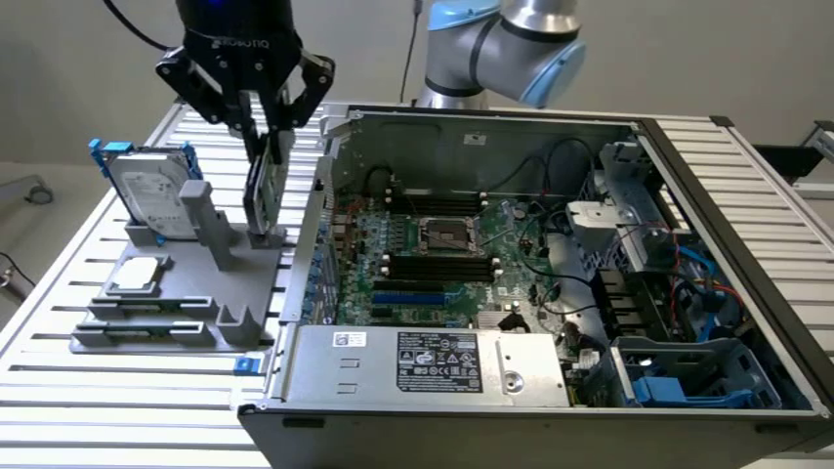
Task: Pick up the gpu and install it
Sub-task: 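Pick up the gpu and move the gpu toward the slot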
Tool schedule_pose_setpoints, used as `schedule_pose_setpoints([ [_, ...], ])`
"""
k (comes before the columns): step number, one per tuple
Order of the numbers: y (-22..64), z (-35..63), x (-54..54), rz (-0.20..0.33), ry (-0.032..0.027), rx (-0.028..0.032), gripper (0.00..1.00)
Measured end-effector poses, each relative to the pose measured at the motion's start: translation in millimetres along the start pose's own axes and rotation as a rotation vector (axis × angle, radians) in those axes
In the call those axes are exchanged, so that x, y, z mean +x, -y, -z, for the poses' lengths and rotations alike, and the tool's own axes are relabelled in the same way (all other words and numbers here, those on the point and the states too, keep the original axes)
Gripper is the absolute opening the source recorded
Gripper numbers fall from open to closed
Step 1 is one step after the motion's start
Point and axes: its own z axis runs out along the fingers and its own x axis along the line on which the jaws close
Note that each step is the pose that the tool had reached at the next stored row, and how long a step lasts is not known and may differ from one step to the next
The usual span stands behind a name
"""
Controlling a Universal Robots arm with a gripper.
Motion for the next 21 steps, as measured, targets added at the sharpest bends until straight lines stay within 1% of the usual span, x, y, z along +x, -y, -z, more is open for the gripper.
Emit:
schedule_pose_setpoints([
  [5, 0.6, 11.7, -22.1, 0.000, -0.0003, 0.0000, 0.27],
  [8, 1.1, 14.5, -36.0, 0.000, -0.0008, 0.0002, 0.27],
  [14, 2.3, 15.2, -62.8, 0.000, -0.0009, 0.0002, 0.27],
  [21, 4.2, 7.3, -95.3, 0.000, -0.0010, 0.0038, 0.27],
])
